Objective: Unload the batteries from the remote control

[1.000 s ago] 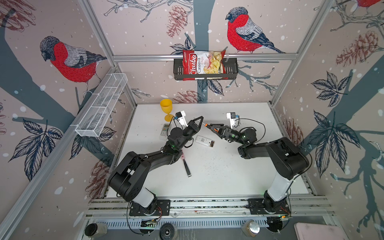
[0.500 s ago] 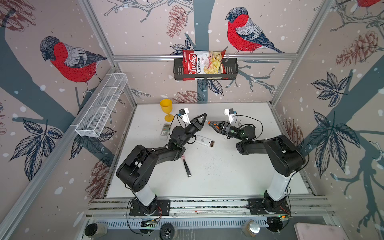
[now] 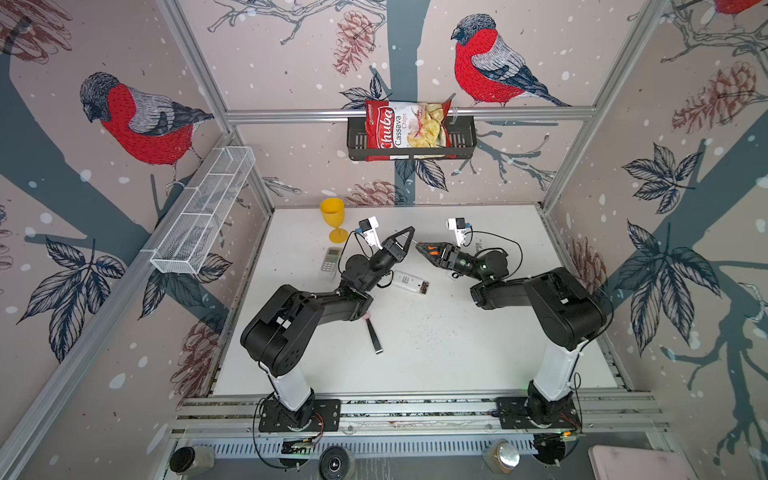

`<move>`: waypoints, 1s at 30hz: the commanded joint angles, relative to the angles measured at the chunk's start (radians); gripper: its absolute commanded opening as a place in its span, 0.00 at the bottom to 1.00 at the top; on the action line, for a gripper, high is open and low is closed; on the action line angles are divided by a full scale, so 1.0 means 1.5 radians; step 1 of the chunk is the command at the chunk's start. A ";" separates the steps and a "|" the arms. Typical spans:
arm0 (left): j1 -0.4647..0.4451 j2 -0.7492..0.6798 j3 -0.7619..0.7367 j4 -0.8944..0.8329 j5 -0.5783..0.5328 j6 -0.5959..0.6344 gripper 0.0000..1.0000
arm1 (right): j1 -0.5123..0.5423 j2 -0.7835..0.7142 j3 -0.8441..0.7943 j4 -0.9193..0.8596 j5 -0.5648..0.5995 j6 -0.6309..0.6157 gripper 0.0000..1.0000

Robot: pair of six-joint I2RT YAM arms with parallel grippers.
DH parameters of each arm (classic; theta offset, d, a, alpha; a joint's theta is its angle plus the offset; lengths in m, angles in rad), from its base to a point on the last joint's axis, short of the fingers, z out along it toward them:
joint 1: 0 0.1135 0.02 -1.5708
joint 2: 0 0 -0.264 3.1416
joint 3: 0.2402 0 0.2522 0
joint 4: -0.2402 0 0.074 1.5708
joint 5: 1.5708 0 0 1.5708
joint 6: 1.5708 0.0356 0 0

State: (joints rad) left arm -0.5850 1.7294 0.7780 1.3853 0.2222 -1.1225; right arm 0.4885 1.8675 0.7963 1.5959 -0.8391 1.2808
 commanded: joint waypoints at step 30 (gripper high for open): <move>0.118 -0.204 -0.135 -0.360 0.081 0.217 0.91 | -0.066 -0.338 -0.140 -0.748 0.083 -0.631 0.00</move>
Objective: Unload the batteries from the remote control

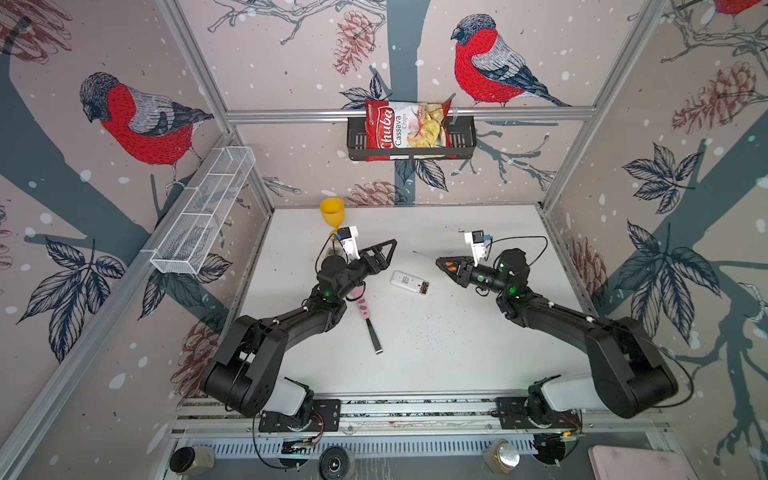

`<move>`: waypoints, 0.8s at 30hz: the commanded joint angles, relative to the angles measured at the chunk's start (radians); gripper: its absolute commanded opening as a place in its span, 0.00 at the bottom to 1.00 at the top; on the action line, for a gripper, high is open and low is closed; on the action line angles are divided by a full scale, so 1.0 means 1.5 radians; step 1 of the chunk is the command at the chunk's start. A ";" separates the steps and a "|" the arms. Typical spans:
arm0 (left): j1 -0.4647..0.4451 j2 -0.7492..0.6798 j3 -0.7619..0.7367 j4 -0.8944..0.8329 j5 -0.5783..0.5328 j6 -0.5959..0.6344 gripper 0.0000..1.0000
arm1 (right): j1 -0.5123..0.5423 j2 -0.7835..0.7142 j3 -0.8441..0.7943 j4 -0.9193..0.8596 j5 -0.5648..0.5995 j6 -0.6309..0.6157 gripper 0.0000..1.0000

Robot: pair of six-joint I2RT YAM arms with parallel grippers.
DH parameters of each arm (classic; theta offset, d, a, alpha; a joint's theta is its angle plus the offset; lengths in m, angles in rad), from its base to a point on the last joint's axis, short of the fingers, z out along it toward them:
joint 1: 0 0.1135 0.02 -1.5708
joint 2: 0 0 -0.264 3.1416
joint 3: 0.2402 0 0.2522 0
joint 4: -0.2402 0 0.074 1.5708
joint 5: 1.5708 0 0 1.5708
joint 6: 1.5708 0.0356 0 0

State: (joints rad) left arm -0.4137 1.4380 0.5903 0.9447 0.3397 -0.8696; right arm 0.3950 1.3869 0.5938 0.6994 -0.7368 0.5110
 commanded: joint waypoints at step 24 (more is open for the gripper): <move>-0.003 0.176 0.145 -0.361 -0.022 0.238 0.65 | 0.035 0.011 -0.010 -0.307 0.218 -0.299 0.00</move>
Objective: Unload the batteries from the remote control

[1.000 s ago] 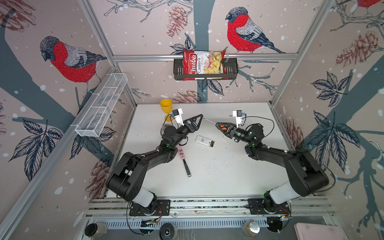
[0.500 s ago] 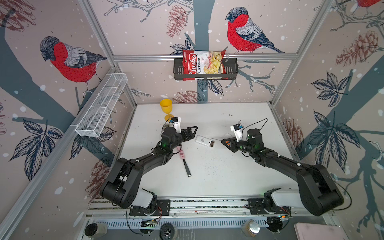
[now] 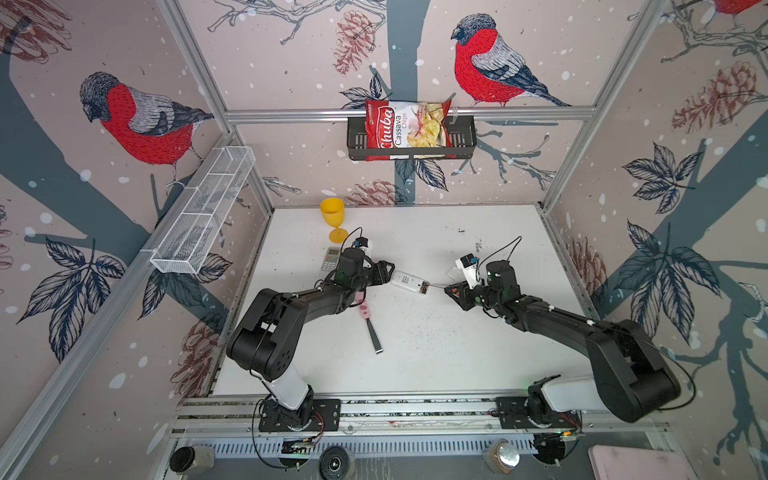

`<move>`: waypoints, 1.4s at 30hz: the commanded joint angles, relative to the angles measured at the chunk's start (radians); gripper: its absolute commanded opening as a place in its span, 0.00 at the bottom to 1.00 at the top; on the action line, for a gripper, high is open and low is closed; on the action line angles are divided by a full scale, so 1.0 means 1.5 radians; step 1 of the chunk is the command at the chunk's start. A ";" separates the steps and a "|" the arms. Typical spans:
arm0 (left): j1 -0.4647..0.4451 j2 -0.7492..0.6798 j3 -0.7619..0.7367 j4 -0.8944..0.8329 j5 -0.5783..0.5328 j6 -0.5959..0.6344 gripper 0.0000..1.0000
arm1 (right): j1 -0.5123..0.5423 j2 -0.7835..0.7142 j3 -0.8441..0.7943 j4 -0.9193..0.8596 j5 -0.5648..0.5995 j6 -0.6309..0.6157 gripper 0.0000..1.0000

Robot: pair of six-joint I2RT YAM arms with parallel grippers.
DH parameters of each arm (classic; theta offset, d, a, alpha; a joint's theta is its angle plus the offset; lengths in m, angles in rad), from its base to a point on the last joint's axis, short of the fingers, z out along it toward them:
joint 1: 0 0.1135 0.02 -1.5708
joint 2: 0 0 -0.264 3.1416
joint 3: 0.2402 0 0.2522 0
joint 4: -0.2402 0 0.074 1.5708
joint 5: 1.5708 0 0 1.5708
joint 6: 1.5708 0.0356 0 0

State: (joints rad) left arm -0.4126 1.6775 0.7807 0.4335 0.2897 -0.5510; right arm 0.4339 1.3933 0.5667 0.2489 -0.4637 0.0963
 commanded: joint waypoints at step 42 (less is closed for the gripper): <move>-0.073 0.167 0.109 -0.059 -0.026 0.066 0.56 | 0.047 0.095 0.037 0.045 0.047 -0.040 0.00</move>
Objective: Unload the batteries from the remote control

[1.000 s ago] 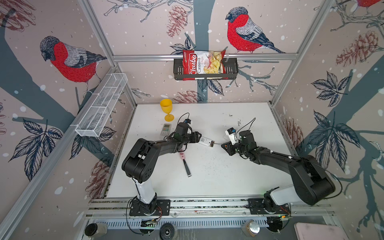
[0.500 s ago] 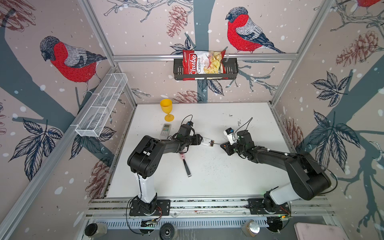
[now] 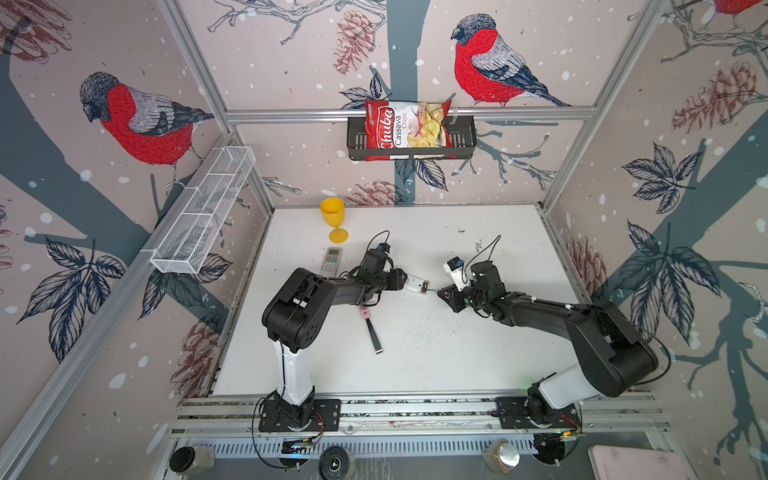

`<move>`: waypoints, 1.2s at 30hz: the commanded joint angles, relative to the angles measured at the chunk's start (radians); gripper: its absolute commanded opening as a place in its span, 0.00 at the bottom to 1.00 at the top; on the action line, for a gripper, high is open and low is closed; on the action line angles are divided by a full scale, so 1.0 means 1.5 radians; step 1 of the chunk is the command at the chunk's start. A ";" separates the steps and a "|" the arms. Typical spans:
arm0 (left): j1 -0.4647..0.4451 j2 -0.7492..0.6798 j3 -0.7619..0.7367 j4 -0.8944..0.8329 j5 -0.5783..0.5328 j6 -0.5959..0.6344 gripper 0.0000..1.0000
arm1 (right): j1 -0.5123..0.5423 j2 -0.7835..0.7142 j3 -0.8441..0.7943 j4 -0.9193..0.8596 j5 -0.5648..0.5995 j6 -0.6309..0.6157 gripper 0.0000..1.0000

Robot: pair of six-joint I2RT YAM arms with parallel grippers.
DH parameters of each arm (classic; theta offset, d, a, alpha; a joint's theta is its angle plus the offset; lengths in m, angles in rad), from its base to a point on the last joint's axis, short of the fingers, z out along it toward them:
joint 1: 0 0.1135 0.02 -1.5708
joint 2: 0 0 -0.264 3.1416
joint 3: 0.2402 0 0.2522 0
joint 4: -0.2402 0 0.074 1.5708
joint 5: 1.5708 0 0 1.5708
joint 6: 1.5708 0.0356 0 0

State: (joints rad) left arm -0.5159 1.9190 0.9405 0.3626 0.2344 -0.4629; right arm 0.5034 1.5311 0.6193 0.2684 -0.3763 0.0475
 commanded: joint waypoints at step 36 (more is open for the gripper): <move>-0.008 0.010 0.031 -0.073 0.009 0.019 0.54 | -0.037 -0.019 -0.004 0.047 0.011 0.019 0.00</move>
State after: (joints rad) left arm -0.5251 1.9408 0.9871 0.3157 0.2420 -0.4450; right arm 0.4522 1.5009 0.6140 0.3061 -0.3668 0.0601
